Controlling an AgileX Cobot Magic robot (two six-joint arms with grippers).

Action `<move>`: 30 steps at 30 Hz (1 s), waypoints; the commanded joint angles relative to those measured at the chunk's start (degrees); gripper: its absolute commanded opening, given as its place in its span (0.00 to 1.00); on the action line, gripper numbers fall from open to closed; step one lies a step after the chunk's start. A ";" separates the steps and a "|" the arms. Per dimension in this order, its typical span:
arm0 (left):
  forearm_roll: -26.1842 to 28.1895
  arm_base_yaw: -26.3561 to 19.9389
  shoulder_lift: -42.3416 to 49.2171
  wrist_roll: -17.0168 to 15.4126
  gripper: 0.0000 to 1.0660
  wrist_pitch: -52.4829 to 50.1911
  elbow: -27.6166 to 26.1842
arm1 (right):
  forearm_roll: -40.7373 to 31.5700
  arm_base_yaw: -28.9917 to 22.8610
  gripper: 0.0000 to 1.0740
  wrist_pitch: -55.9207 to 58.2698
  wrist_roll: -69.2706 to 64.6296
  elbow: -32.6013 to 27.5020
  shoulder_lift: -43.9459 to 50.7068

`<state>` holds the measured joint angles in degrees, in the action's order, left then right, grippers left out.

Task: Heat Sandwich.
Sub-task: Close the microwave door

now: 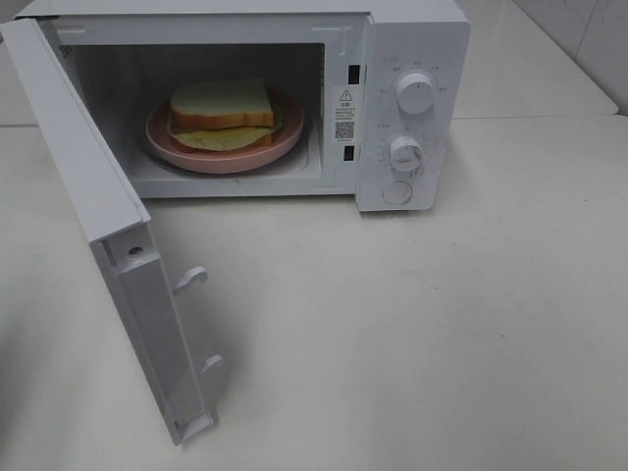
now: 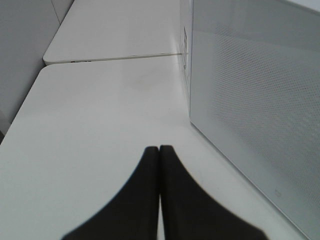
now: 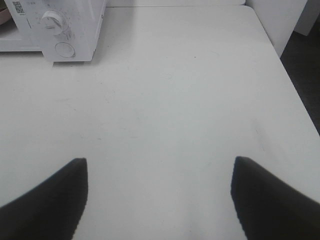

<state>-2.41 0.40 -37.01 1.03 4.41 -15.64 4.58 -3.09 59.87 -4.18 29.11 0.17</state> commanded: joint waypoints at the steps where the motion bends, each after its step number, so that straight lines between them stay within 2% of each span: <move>1: -0.17 -0.23 -3.95 -0.17 0.00 -9.28 1.60 | 0.06 0.06 0.70 -0.57 0.92 -0.17 1.55; 3: -0.17 -0.23 -7.79 -0.17 0.00 -16.56 2.75 | 0.06 0.06 0.70 -0.57 0.92 -0.17 1.55; 11: -0.97 -0.23 -17.30 -0.17 0.00 -30.08 2.98 | 0.06 0.06 0.70 -0.57 0.92 -0.17 1.55; 14: -5.90 -0.23 -23.03 -0.63 0.00 -36.84 2.98 | 0.06 0.06 0.70 -0.57 0.92 -0.17 1.55; 16: -7.05 -0.23 -24.52 -1.03 0.00 -37.76 2.92 | 0.06 0.06 0.70 -0.57 0.92 -0.17 1.55; 18: -11.00 -0.23 -28.07 -3.67 0.00 -42.23 2.92 | 0.06 0.06 0.70 -0.57 0.92 -0.17 1.55; 20: -12.15 -0.23 -28.99 -4.47 0.00 -43.66 2.92 | 0.06 0.06 0.70 -0.57 0.92 -0.17 1.55; 21: -14.84 -0.23 -31.11 -6.76 0.00 -47.27 2.92 | 0.06 0.06 0.70 -0.57 0.92 -0.17 1.55; 24: -20.57 -0.23 -35.24 -9.28 0.00 -54.03 2.92 | 0.06 0.06 0.70 -0.57 0.92 -0.17 1.55; 30: -23.55 -0.17 -40.16 -9.68 0.00 -58.73 2.75 | 0.06 0.06 0.70 -0.57 0.92 -0.17 1.55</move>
<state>-24.92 0.40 -76.09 -7.85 -51.74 -12.78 4.58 -3.09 59.87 -4.18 29.11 0.17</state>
